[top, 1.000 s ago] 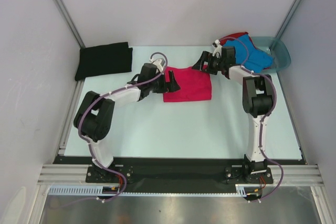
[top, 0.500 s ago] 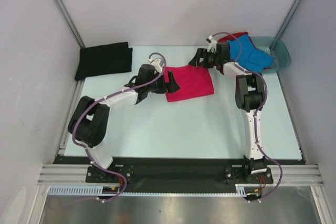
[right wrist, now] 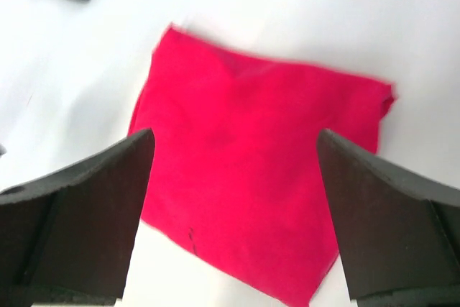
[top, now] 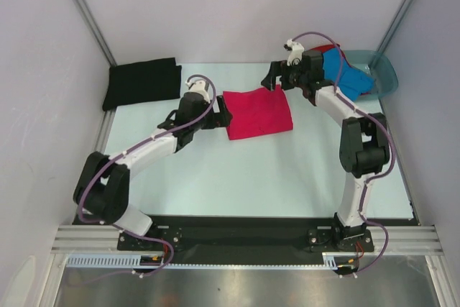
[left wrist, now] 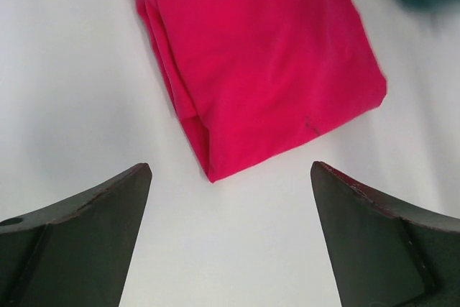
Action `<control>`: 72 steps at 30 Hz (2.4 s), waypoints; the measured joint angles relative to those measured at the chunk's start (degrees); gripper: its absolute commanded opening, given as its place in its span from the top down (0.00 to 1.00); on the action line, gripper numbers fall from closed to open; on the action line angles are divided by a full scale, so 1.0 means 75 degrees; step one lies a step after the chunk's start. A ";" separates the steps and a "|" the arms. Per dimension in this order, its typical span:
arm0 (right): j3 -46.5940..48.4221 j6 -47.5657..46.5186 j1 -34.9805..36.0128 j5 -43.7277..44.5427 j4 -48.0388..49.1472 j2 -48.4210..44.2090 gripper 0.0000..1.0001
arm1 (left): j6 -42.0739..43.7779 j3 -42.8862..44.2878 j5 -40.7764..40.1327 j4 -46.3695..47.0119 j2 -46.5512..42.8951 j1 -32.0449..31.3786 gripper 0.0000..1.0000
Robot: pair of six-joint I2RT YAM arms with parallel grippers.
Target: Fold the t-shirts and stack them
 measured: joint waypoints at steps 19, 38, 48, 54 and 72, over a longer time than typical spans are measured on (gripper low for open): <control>-0.0111 0.1093 0.1746 0.6505 -0.3672 -0.0632 0.00 | 0.0831 0.3101 -0.1920 -0.1061 0.0323 -0.1046 0.00; -0.1445 0.1533 0.1845 0.6184 -0.2920 -0.3206 0.00 | 0.1536 0.4418 -0.1655 -0.2136 0.0539 -0.1169 0.00; -0.1647 0.1411 0.1886 0.6187 -0.3112 -0.3602 0.00 | 0.1582 0.4246 -0.1623 -0.2224 0.0536 -0.0912 0.00; -0.1550 0.1247 0.1886 0.6167 -0.3232 -0.3541 0.00 | 0.1119 0.2929 -0.0772 -0.1763 0.0670 0.0157 0.00; -0.1577 0.0810 0.1606 0.6082 -0.3273 -0.3174 0.00 | -0.0367 0.1789 0.1982 0.0093 0.2550 0.1236 0.01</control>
